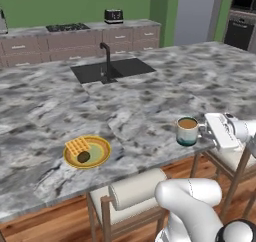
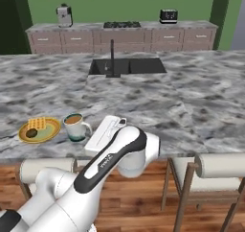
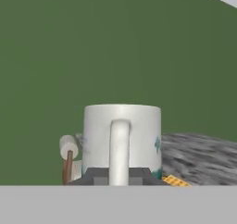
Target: Pick up the brewed coffee from the coffee machine and place it next to the breakfast plate on the dining counter.
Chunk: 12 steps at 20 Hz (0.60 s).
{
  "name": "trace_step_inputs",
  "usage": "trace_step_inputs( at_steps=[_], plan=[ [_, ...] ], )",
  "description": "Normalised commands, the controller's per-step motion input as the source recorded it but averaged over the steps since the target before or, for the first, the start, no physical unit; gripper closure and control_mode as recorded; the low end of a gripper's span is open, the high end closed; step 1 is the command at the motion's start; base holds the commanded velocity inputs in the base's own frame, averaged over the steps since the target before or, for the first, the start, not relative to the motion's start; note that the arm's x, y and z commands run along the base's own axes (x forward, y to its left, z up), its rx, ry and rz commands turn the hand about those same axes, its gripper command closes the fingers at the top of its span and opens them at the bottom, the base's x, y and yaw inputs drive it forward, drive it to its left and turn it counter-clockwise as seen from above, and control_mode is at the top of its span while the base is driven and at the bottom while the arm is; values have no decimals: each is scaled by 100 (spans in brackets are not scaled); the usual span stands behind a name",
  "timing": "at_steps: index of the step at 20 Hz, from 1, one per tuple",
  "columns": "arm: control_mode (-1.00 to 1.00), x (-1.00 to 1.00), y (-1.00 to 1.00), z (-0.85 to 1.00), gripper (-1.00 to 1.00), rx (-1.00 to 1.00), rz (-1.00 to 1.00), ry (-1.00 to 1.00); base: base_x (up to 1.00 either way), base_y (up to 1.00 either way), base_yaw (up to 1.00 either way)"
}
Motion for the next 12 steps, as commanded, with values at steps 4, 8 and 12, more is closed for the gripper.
trace_step_inputs(
  at_steps=[4,8,12],
  plan=[
    [-100,28,16,-12,100,-1,-3,0,13,18,-7],
    [-100,56,0,-3,100,1,4,3,0,0,0],
    [-100,79,33,0,100,0,13,11,0,0,0]
  ],
)
